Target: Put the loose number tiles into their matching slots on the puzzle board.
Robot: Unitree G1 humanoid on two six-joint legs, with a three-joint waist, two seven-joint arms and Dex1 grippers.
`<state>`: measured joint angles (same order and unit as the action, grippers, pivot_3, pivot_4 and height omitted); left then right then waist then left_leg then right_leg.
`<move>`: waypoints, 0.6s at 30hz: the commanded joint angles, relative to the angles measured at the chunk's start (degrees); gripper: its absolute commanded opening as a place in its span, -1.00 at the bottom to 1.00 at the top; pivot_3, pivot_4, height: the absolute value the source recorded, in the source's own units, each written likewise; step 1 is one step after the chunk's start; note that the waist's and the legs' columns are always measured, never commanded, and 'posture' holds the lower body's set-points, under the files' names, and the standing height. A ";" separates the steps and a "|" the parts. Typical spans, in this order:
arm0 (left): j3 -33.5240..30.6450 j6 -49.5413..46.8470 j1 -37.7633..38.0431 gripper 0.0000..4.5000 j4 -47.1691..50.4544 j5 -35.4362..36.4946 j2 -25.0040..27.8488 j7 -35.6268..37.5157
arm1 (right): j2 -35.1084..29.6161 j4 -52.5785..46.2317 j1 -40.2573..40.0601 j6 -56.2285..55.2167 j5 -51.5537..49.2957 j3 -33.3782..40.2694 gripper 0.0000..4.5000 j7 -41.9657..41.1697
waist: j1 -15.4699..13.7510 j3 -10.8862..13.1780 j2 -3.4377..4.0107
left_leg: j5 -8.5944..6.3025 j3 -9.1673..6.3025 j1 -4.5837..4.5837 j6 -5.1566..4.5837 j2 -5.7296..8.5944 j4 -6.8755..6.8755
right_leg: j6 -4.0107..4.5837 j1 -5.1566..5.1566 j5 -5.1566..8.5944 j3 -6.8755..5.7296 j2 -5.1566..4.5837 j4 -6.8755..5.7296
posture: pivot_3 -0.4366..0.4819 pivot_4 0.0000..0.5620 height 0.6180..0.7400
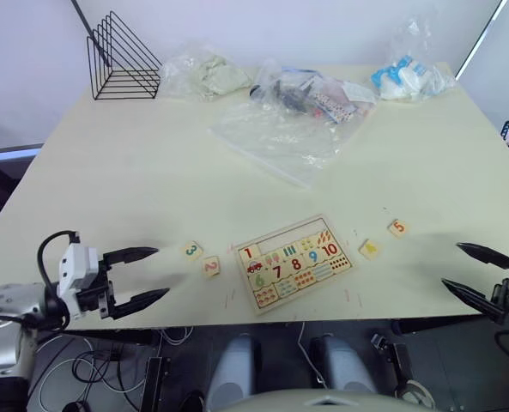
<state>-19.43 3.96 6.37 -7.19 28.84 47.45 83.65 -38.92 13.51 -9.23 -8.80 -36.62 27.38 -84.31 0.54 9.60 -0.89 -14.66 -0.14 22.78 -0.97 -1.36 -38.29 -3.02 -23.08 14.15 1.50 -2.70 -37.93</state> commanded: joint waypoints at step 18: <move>20.21 -8.66 -15.76 0.98 8.10 -12.19 4.20 -2.89 | 2.81 -10.85 -1.32 2.57 -3.25 -1.75 1.00 -0.04 | 0.06 0.03 0.05 | 0.00 -0.03 0.01 0.00 0.08 0.00 | -0.01 0.00 0.00 0.00 0.05 0.00 | -0.05 -0.47 1.00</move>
<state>0.73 -4.68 -8.88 0.66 17.34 50.76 81.07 -35.99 4.30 -10.32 -5.49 -38.89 25.01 -84.42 0.60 9.63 -0.85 -14.66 -0.16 22.79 -0.97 -1.29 -38.29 -3.03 -23.08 14.15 1.50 -2.65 -37.93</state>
